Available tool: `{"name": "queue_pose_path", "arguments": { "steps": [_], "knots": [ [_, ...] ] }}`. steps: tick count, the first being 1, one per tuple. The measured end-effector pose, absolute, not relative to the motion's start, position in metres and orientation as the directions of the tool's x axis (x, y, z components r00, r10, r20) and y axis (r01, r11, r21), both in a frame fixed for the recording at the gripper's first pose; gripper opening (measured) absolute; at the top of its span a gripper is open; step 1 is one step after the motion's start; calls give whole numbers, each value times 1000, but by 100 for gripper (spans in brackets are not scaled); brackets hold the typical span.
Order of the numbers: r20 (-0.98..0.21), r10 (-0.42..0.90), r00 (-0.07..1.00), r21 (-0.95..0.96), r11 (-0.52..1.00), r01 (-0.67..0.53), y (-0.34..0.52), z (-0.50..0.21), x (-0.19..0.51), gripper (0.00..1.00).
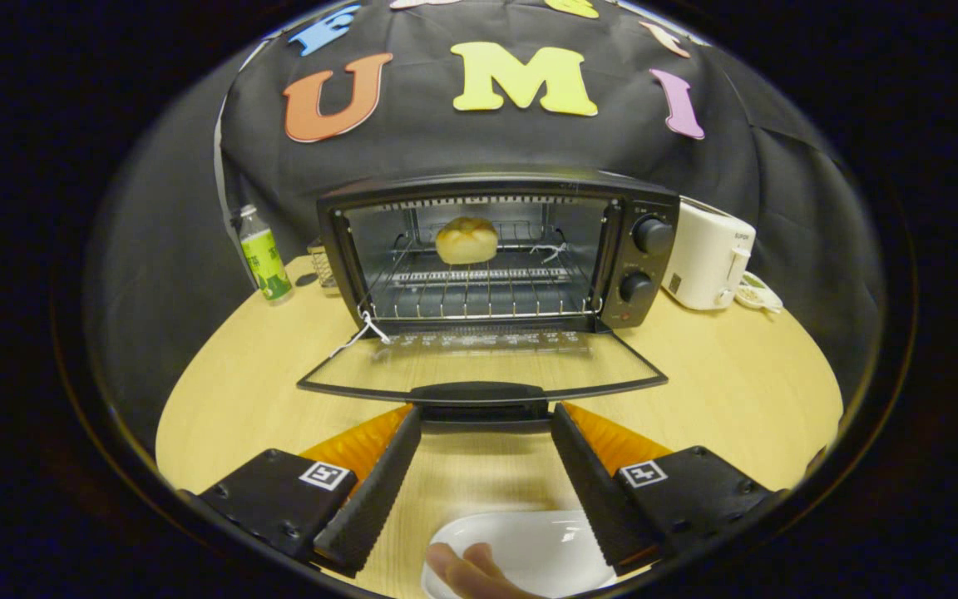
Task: Open the toaster oven, put the food inside, and close the toaster oven door.
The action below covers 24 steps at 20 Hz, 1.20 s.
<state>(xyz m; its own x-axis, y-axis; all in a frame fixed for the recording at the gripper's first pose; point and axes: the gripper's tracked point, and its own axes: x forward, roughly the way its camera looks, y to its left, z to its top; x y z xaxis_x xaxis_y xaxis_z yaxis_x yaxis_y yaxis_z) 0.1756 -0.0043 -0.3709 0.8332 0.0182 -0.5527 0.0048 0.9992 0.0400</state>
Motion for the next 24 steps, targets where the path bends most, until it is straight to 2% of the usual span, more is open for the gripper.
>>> {"name": "queue_pose_path", "arguments": {
  "steps": [7,13,24],
  "knots": [
    [-457,13,889,10,1000,-9,-4,-334,193,100],
    [-517,38,855,91,996,11,-2,-352,191,100],
    [-685,36,728,69,997,16,2,-399,153,100]
  ]
}}
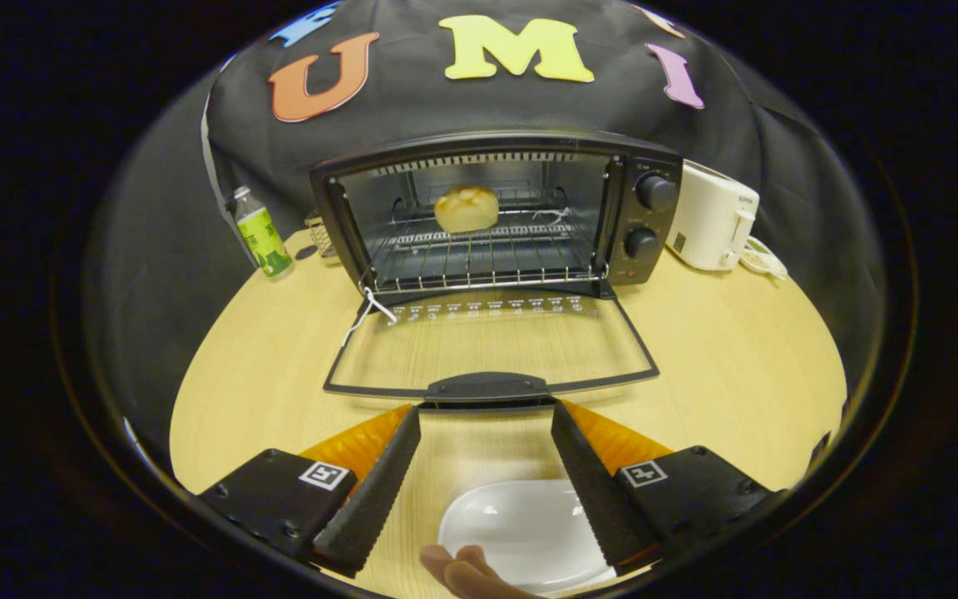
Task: Open the toaster oven, put the food inside, and close the toaster oven door.
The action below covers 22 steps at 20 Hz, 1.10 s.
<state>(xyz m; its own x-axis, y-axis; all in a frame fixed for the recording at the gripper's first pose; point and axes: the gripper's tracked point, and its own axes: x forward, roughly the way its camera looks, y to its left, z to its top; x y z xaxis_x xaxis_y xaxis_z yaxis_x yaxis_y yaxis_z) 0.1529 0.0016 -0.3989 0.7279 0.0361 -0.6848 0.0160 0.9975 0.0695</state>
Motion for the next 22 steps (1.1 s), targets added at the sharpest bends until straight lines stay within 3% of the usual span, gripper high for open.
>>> {"name": "queue_pose_path", "arguments": {
  "steps": [10,22],
  "knots": [
    [-713,21,701,87,995,58,2,-413,166,100],
    [-603,-9,798,50,998,49,5,-354,183,100]
  ]
}}
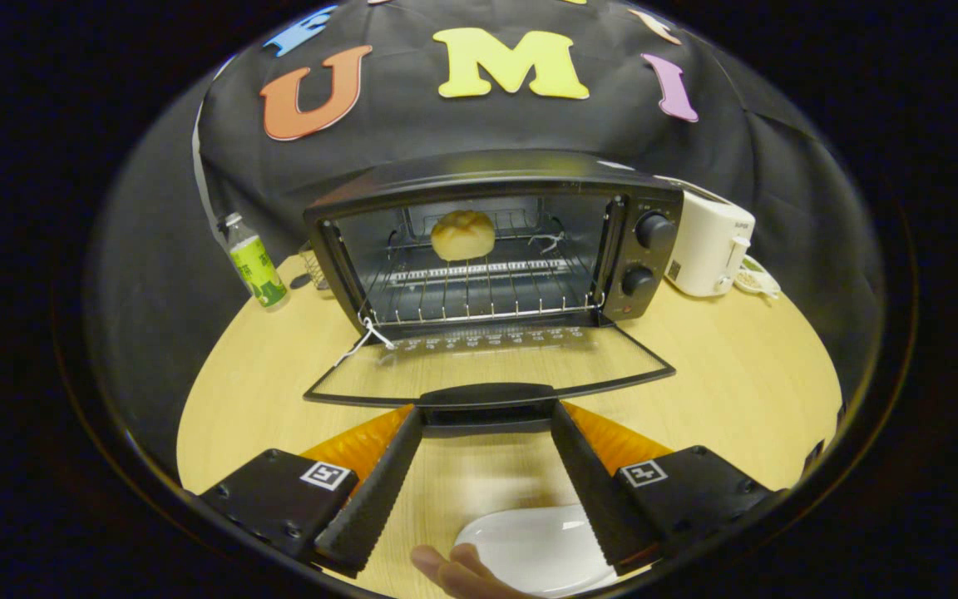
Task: Open the toaster oven, put the food inside, and close the toaster oven door.
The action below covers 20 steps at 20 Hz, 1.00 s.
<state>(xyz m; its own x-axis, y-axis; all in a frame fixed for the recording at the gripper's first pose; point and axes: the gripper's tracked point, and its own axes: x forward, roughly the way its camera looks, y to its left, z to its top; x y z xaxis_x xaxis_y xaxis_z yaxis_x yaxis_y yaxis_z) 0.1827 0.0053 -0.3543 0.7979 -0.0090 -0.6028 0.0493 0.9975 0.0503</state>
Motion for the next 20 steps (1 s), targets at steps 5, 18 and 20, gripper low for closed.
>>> {"name": "queue_pose_path", "arguments": {
  "steps": [5,18,20],
  "knots": [
    [-453,-32,891,-20,999,26,8,-310,205,100],
    [-273,24,962,50,999,-10,3,-267,217,100],
    [-250,27,968,57,998,-13,-1,-255,206,100]
  ]
}}
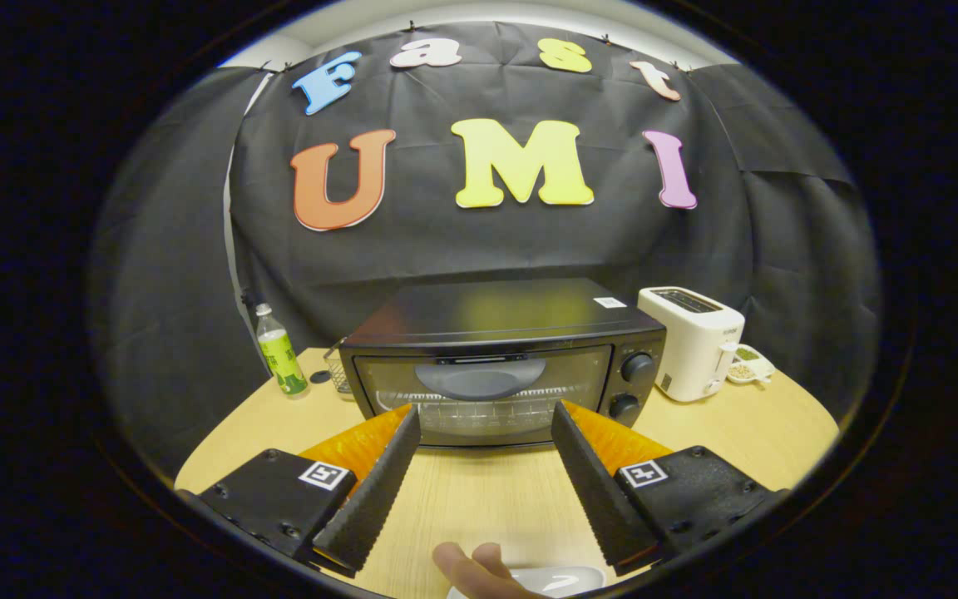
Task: Open the toaster oven, put the food inside, and close the toaster oven door.
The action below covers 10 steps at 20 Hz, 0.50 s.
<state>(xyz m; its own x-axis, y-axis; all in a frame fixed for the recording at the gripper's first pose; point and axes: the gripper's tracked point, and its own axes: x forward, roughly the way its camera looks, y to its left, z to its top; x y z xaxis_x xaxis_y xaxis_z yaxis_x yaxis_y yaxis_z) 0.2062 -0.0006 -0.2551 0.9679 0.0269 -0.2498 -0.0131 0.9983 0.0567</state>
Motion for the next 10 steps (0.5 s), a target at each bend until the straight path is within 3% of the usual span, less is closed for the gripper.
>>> {"name": "queue_pose_path", "arguments": {
  "steps": [10],
  "knots": [
    [-151,-51,987,-104,994,35,-6,-179,99,100]
  ]
}}
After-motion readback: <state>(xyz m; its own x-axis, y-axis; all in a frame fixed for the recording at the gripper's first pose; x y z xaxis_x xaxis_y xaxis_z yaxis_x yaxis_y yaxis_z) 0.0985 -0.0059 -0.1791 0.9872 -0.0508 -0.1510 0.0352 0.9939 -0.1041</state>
